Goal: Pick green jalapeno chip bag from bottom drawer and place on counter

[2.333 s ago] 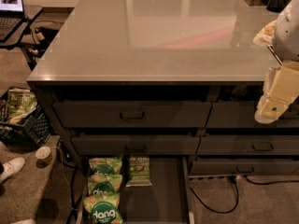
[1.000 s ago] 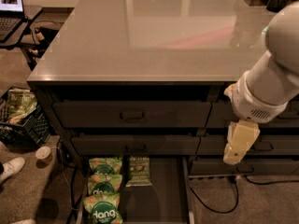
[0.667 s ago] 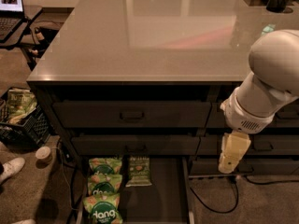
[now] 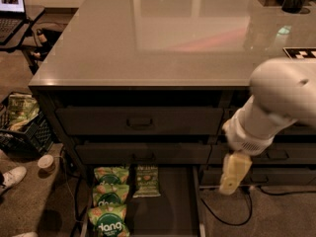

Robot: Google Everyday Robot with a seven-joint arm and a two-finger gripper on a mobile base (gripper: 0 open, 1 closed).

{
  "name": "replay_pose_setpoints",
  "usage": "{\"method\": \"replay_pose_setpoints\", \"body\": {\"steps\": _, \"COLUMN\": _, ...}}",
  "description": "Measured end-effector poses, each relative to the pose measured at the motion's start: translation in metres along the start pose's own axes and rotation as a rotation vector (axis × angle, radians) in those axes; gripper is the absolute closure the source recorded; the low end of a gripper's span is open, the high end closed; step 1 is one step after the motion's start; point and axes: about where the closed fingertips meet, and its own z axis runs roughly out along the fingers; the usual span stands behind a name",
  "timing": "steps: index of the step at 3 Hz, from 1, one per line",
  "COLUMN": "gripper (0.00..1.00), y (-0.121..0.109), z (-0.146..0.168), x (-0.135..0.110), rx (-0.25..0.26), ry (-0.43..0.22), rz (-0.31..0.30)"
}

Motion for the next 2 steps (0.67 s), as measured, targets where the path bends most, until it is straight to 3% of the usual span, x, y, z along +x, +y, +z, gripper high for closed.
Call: {"method": "replay_pose_setpoints", "body": {"steps": 2, "gripper": 0.0, "y": 0.014, "z": 0.122, "x": -0.001, "rx": -0.122, "ry": -0.048, "rz": 0.068}}
